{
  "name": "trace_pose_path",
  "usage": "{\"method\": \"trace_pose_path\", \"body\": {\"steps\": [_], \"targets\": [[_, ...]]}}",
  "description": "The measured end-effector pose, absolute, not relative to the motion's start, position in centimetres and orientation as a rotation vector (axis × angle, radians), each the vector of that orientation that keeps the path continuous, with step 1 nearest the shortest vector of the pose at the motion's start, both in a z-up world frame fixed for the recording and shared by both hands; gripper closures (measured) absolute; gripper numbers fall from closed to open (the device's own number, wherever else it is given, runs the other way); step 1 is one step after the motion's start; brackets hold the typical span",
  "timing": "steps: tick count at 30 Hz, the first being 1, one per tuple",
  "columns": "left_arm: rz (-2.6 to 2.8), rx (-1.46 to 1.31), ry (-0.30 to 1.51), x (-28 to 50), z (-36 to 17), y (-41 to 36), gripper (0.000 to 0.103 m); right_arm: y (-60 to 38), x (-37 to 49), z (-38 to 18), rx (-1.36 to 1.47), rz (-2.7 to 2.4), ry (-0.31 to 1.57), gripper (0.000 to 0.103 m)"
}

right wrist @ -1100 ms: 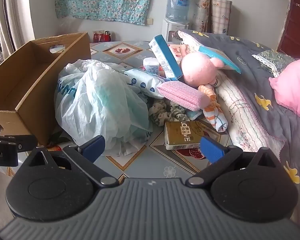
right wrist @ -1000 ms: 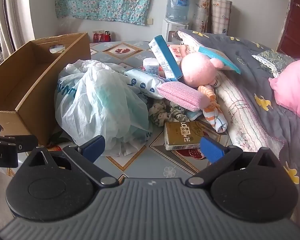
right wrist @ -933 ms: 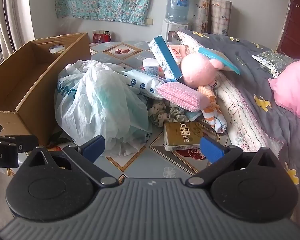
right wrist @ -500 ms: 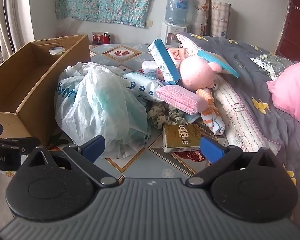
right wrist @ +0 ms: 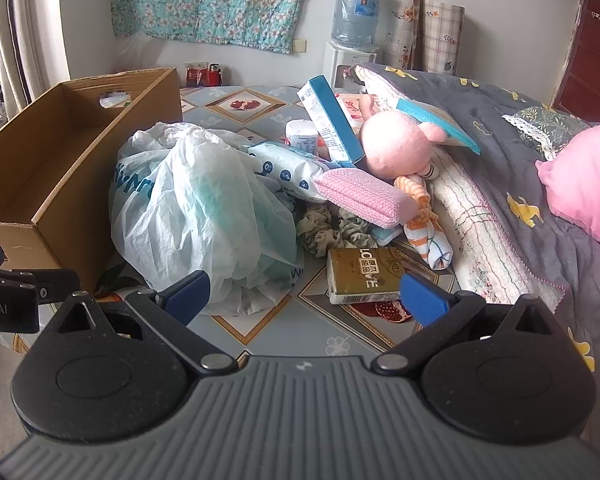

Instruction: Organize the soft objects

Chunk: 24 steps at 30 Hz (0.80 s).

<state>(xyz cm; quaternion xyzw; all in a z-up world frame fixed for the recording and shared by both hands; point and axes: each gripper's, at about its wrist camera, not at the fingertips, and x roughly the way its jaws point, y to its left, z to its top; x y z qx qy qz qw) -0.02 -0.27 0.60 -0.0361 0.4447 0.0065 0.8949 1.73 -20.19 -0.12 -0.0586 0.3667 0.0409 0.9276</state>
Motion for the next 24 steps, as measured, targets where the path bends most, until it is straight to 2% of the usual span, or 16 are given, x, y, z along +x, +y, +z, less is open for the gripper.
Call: {"method": "trace_pose_path", "body": {"steps": [24], "targets": [[0.014,-0.078,0.926,0.18,0.34,0.02,0.0,-20.1,2.2,-0.41,-0.126,0.083,0.758,0.001]]}}
